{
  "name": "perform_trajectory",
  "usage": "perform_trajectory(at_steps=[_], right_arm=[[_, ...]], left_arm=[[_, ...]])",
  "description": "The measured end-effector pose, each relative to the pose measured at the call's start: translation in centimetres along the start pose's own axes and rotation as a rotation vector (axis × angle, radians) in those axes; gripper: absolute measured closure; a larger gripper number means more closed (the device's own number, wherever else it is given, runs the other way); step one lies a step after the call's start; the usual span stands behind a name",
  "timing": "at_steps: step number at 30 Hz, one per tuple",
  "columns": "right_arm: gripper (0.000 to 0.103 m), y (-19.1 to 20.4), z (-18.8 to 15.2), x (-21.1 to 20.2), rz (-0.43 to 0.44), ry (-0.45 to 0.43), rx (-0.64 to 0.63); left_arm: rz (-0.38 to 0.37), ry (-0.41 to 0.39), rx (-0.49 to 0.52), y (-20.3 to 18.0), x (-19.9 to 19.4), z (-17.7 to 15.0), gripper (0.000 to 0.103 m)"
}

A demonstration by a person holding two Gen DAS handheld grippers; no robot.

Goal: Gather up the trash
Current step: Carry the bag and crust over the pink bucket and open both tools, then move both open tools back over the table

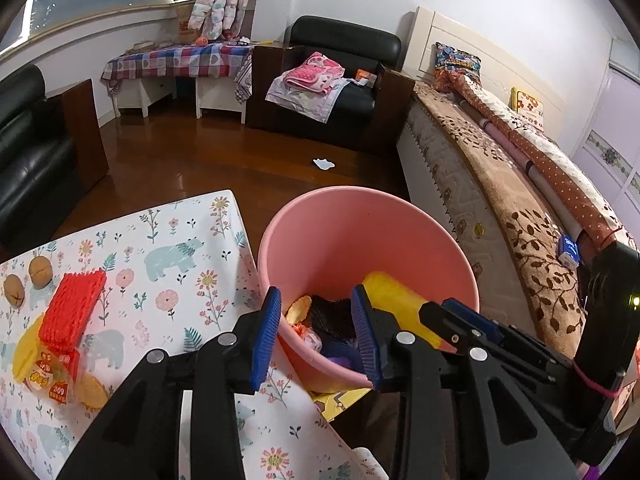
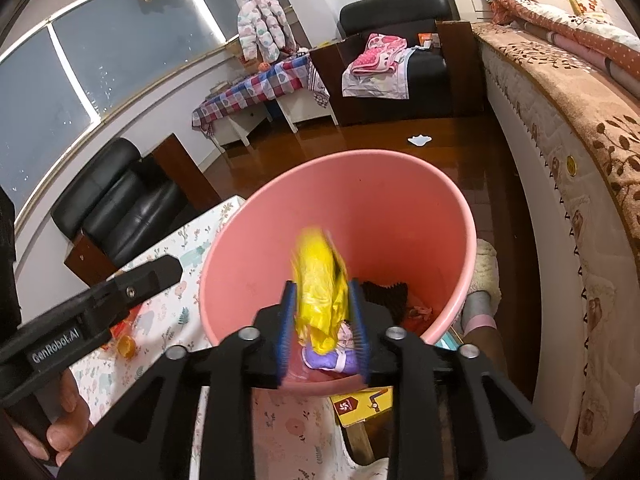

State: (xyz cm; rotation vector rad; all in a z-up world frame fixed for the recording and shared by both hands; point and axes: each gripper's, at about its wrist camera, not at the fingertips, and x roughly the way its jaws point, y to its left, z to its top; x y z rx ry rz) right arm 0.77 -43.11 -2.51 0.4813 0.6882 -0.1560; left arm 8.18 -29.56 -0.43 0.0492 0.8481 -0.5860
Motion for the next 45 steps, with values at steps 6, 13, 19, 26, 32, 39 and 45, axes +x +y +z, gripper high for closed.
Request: perform_trajectory(at_steps=[6,13,19,26,32,39,45], right_arm=[[0.070,0.5,0.1,-0.8,-0.006,-0.011,-0.015],[0.070,2.0,-0.2,-2.2,0.003,-0.026,-0.036],[0.070,4.0,-1.4,-3.1,0.033,-0.021,-0.065],[0.070,6.3,-3.2,-3.5,0.087,-0.009,-0.071],[0.070,8.1,-4.6,-3.3,0.114,0.008,-0.079],[0.070,10.3,-5.6,-2.8,0.125,0.027,-0.124],[0.070,11.7,-6.3,-2.0,0.135,0.052,-0.150]], left_arm=[[0.001,-0.008,-0.012,0.5,-1.2,-0.7,0.066],[0.005,-0.029,-0.036,1.4,-3.1,-1.7,0.066],[0.018,-0.046,-0.060,2.4,-5.0,-3.3,0.063],[0.037,-0.065,-0.077,4.2,-7.1,-5.4,0.062],[0.067,-0.077,-0.110,6.8,-8.8,-7.0,0.062],[0.115,-0.110,-0.128,9.6,-11.0,-8.8,0.062],[0.155,-0.116,-0.163,12.3,-12.7,-10.5,0.062]])
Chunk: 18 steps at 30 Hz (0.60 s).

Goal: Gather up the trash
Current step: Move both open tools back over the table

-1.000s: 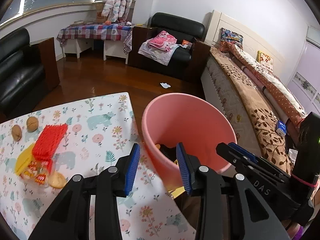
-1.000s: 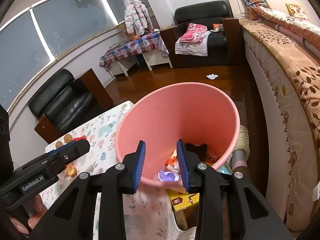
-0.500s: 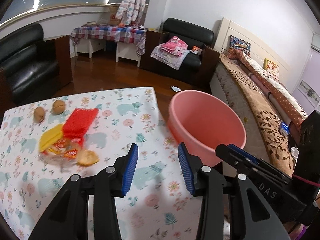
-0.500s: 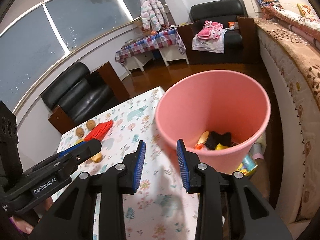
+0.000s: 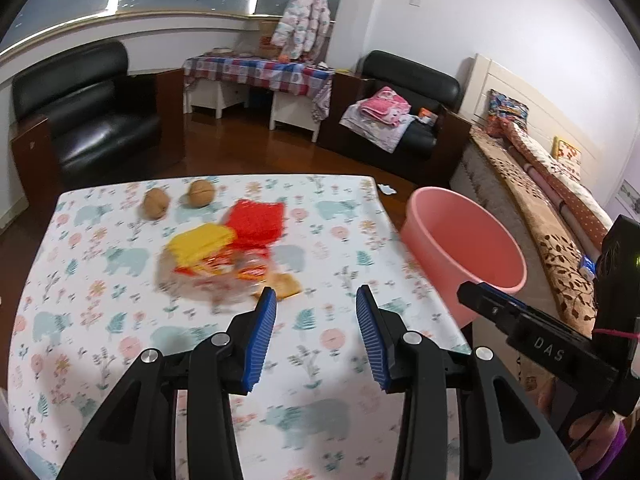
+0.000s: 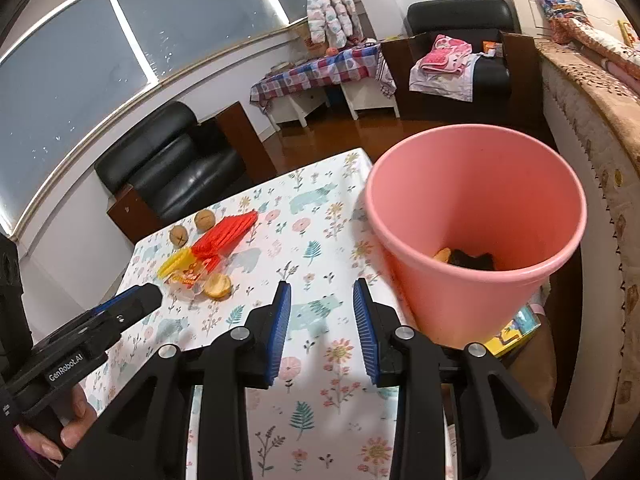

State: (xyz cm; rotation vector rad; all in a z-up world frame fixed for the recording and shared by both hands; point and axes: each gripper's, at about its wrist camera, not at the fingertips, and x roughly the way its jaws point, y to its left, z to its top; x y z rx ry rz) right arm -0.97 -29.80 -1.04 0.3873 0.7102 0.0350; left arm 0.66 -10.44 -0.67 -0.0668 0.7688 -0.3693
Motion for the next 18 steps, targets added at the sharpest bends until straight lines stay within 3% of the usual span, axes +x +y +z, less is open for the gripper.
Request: perform_trajectory(at_steps=[10,15,18], right_arm=[[0.070,1.9,-0.4,1.8,0.037,0.041,-0.041],[0.070,3.2,-0.1,3.0,0.052,0.068,-0.085],[0.070,4.0,0.3,3.6,0.068,0.073,-0.104]], left_arm=[[0.077,0.021,-0.107,5.7,-0.6,-0.8,0.062],[0.061,0.033,-0.227,8.9,0.1,0.6,0.062],[0.045,0.040,-0.279,10.0,0.9,1.9,0.057]])
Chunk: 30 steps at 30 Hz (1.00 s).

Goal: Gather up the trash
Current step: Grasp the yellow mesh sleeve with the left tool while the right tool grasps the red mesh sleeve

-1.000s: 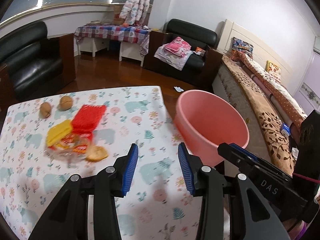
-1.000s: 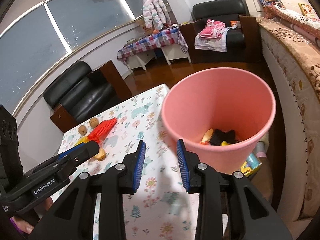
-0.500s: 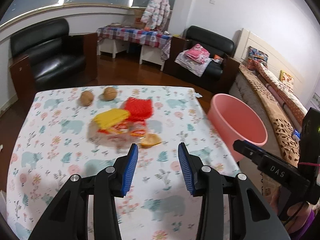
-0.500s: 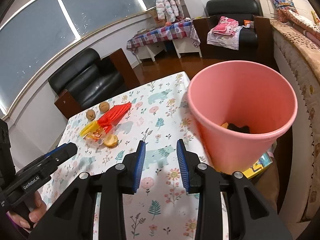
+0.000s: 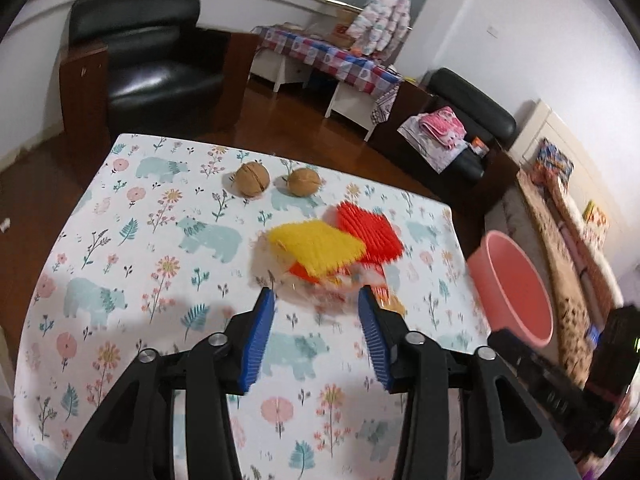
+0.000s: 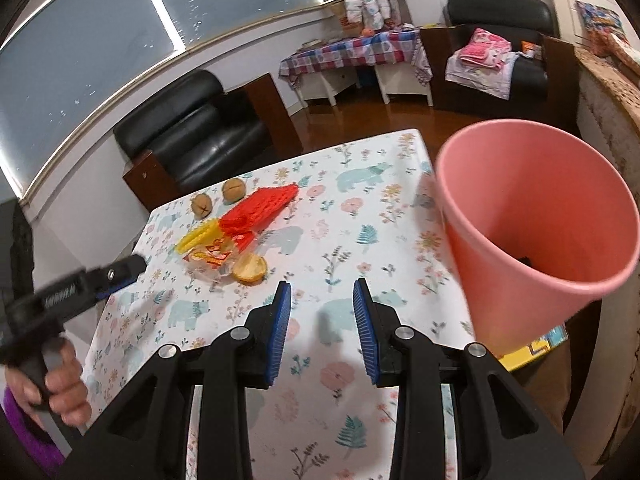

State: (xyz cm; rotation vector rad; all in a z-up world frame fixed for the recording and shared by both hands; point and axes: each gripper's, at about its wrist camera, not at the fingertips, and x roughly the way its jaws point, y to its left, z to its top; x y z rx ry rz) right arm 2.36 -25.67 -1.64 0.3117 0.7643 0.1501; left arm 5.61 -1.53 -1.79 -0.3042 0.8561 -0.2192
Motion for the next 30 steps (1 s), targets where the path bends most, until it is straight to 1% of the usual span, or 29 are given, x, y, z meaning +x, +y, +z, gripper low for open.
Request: perform_trajectory(at_steps=[2,5,8,12,14,17,19,21,22,23,24,25,26,30], right_arm=[[0.070,0.4,0.5,0.5,0.011,0.004,-0.012],[0.070,0.9,1.2,1.4,0.020,0.014,-0.025],[0.070,1.3,2.2,2.4,0.048,0.029,-0.013],[0.070,1.6,3.8,3.6,0.093,0.050,0.014],[0.070,1.7,4.7,4.4,0.122,0.064,0.038],[0.070,1.5,6.0,6.2,0.160,0.102,0.094],[0.070,1.4,6.5,7.2,0.174,0.123,0.126],[0.070,1.3,6.9,8.2,0.189,0.141,0.158],[0.070,1.2,7.1,8.7,0.199,0.151,0.176],[0.070,1.1,7.3,9.3,0.208,0.160,0.195],[0.070,1.1,7.5,9.7,0.212,0.165,0.206],[0.070,1.1,7.7,10.3,0.217,0.172,0.222],[0.070,1.1,7.7,10.7,0.221,0.177,0.234],[0.069,1.0,7.9,12.7,0.230,0.214,0.286]], left_arm=[[-0.010,0.011,-0.037,0.5,0.8,1.0,0.055],[-0.031,0.042,-0.113,1.4,2.5,2.8,0.055],[-0.036,0.101,-0.198,2.6,5.0,4.4,0.054],[-0.052,0.182,-0.290,4.0,8.1,5.3,0.055],[-0.061,0.209,-0.323,4.5,9.2,5.3,0.055],[-0.069,0.241,-0.349,4.7,10.5,5.3,0.055],[-0.082,0.248,-0.356,4.9,11.1,5.3,0.056],[-0.090,0.247,-0.348,4.7,11.3,5.2,0.066],[-0.089,0.244,-0.340,4.7,11.4,5.2,0.074],[-0.089,0.238,-0.331,4.6,11.4,5.2,0.079],[-0.092,0.234,-0.325,4.6,11.3,5.2,0.083],[-0.094,0.228,-0.315,4.6,11.3,5.2,0.089],[-0.095,0.223,-0.307,4.5,11.2,5.3,0.092],[-0.116,0.190,-0.289,4.9,10.1,5.3,0.093]])
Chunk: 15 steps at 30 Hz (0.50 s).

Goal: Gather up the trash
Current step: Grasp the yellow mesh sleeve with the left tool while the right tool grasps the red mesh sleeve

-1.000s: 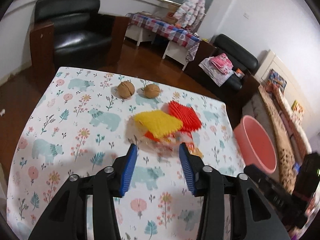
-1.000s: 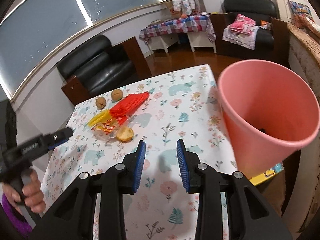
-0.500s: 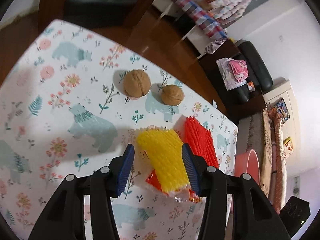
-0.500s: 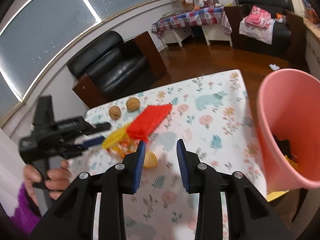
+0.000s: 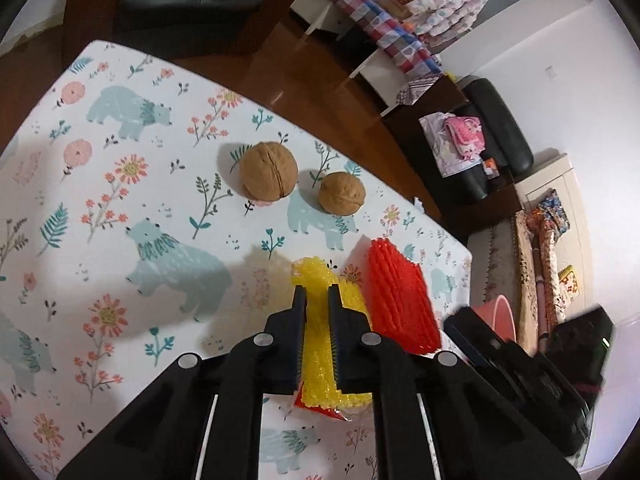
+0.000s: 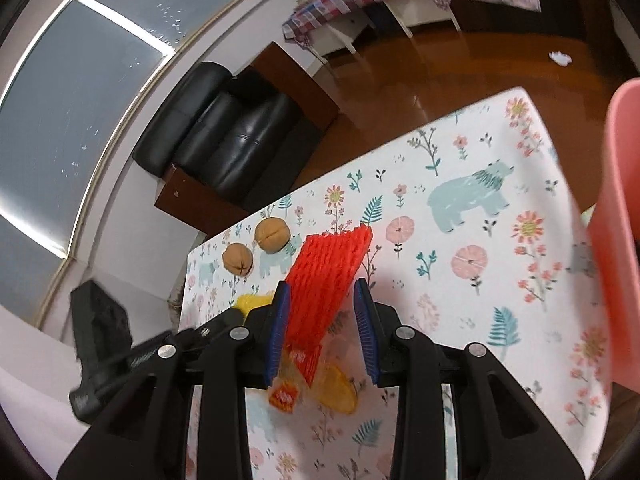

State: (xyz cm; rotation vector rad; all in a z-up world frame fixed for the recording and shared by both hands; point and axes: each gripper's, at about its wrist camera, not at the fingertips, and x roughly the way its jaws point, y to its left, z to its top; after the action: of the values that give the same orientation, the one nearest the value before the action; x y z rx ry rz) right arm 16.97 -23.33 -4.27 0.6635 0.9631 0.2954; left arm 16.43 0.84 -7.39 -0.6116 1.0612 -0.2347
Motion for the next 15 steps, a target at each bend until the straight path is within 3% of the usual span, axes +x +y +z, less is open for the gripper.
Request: perform_trajectory(at_steps=[5,12,14,15], right_arm=[[0.069,-0.4,0.1,2.2,0.031,0.047,0.073],[0.070,0.5,-0.2,3.1,0.030,0.038,0.074],[0.085,0.8,-0.4,3.0,0.013,0.031,0.053],[0.086,0.9,-0.6,2.8,0.006,0.028,0.043]], left_arm=[[-0.003,-0.040,0.031,0.1,-1.5,-0.3,0.093],[0.020,-0.078,0.074,0.1,-3.0,-1.3,0.093],[0.028,-0.094,0.088,-0.1,-3.7,-1.7,0.093],[0.031,-0.101,0.093,-0.1,-4.0,-1.8,0.093]])
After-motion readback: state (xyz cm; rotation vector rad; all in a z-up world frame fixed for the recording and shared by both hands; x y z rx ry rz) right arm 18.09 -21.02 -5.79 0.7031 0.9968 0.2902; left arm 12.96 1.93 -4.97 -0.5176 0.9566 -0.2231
